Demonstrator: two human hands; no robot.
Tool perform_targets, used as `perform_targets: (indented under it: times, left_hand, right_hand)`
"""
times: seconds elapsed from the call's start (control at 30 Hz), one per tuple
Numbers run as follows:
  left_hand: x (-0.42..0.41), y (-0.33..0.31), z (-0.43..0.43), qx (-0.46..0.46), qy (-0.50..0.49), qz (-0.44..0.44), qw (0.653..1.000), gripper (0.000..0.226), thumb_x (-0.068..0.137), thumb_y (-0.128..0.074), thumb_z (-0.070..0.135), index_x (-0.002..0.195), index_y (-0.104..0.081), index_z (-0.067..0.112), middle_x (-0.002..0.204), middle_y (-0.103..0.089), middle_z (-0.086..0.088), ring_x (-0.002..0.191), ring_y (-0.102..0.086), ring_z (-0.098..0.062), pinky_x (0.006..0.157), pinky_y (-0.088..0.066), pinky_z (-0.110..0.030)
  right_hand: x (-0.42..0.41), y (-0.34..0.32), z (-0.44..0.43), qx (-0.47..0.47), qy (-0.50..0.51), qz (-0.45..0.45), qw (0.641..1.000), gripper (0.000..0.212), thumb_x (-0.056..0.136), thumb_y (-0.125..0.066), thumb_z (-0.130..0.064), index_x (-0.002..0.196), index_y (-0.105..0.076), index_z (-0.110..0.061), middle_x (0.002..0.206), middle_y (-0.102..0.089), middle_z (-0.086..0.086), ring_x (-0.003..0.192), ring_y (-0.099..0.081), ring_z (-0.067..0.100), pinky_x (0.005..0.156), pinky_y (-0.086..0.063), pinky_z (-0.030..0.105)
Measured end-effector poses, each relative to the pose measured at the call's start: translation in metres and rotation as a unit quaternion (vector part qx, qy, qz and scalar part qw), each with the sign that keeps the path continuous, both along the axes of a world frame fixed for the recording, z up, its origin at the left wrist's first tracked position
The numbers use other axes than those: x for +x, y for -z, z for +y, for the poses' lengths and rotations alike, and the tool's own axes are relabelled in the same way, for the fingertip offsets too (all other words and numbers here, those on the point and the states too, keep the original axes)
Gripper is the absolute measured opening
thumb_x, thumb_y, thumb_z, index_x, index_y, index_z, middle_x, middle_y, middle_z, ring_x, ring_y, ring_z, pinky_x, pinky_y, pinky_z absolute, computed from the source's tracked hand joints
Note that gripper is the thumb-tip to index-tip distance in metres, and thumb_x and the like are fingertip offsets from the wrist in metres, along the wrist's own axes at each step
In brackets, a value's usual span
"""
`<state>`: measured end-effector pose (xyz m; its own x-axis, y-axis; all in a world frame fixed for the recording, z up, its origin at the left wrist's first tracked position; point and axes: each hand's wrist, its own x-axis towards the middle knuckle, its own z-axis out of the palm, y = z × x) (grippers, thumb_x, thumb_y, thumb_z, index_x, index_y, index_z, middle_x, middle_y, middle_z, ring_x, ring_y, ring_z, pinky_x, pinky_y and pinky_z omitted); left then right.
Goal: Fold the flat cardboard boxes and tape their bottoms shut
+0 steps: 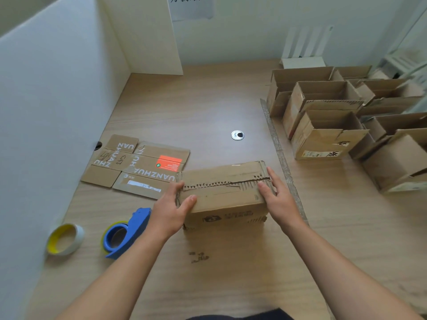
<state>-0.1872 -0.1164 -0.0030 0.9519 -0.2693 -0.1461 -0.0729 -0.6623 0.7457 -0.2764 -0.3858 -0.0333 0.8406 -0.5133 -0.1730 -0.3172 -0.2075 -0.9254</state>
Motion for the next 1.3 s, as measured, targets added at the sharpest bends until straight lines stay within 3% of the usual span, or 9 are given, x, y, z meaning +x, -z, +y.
perform_targets:
  times: [0.2,0.5,0.67,0.8,1.03,1.17,1.23,1.3]
  left_hand:
    - [0.000,0.007,-0.018,-0.047,-0.006,0.033,0.998,0.057,0.092,-0.065,0.044,0.142,-0.042,0.028,0.144,-0.051,0.003,0.133,-0.047,-0.017,0.104,-0.035,-0.028]
    - [0.004,0.010,-0.041,-0.053,-0.004,0.046,0.998,0.054,0.092,-0.063,0.046,0.140,-0.044,0.031,0.142,-0.053,0.005,0.132,-0.049,-0.018,0.099,-0.033,-0.022]
    - [0.015,0.006,-0.043,-0.022,-0.004,0.044,0.999,0.055,0.095,-0.059,0.047,0.143,-0.040,0.029,0.143,-0.052,0.000,0.131,-0.049,-0.023,0.101,-0.037,-0.029]
    - [0.017,0.009,-0.026,0.015,-0.031,0.043,0.998,0.055,0.096,-0.056,0.048,0.144,-0.039,0.028,0.142,-0.053,-0.006,0.127,-0.051,-0.029,0.101,-0.041,-0.038]
    - [0.002,0.024,0.031,0.093,-0.007,0.060,0.994,0.055,0.094,-0.057,0.049,0.143,-0.042,0.029,0.133,-0.058,-0.009,0.122,-0.052,-0.028,0.097,-0.044,-0.040]
    - [-0.017,0.030,0.036,0.088,-0.004,0.042,0.995,0.055,0.095,-0.056,0.047,0.145,-0.042,0.026,0.131,-0.059,-0.006,0.121,-0.053,-0.024,0.097,-0.042,-0.036]
    - [-0.017,0.032,0.033,0.082,-0.016,0.033,0.996,0.054,0.095,-0.056,0.046,0.144,-0.044,0.025,0.130,-0.059,-0.005,0.120,-0.054,-0.023,0.098,-0.043,-0.036]
    - [-0.015,0.034,0.031,0.078,-0.031,0.024,0.996,0.050,0.095,-0.057,0.045,0.140,-0.049,0.024,0.129,-0.061,-0.005,0.119,-0.055,-0.024,0.097,-0.044,-0.037]
  right_hand:
    - [0.000,-0.012,-0.014,-0.049,0.026,0.016,0.998,0.053,0.099,-0.057,-0.039,0.149,-0.042,-0.034,0.149,-0.048,-0.005,0.137,-0.043,0.012,0.117,-0.033,0.035]
    - [0.002,-0.018,-0.032,-0.108,0.035,0.032,0.993,0.056,0.098,-0.058,-0.038,0.151,-0.040,-0.033,0.152,-0.046,-0.006,0.140,-0.041,0.015,0.113,-0.031,0.028]
    - [0.016,-0.022,-0.029,-0.122,0.028,0.035,0.992,0.048,0.099,-0.056,-0.037,0.147,-0.047,-0.034,0.149,-0.050,-0.004,0.138,-0.044,0.018,0.114,-0.033,0.034]
    - [0.028,-0.020,-0.011,-0.137,-0.012,0.052,0.989,0.048,0.099,-0.057,-0.036,0.147,-0.048,-0.032,0.145,-0.053,-0.004,0.134,-0.047,0.018,0.106,-0.033,0.026]
    - [0.012,0.009,0.026,-0.146,-0.108,0.096,0.979,0.055,0.098,-0.059,-0.036,0.148,-0.042,-0.022,0.142,-0.054,0.007,0.129,-0.049,0.025,0.103,-0.034,0.028]
    - [-0.004,0.022,0.035,-0.177,-0.127,0.095,0.971,0.053,0.098,-0.059,-0.033,0.145,-0.043,-0.015,0.137,-0.051,0.009,0.127,-0.048,0.023,0.095,-0.030,0.020]
    - [-0.001,0.024,0.034,-0.212,-0.138,0.104,0.962,0.045,0.099,-0.057,-0.032,0.140,-0.047,-0.016,0.138,-0.046,0.010,0.128,-0.045,0.027,0.098,-0.033,0.025]
    - [0.006,0.022,0.038,-0.284,-0.148,0.111,0.941,0.037,0.099,-0.056,-0.030,0.133,-0.051,-0.017,0.150,-0.036,0.012,0.136,-0.036,0.034,0.109,-0.036,0.040]
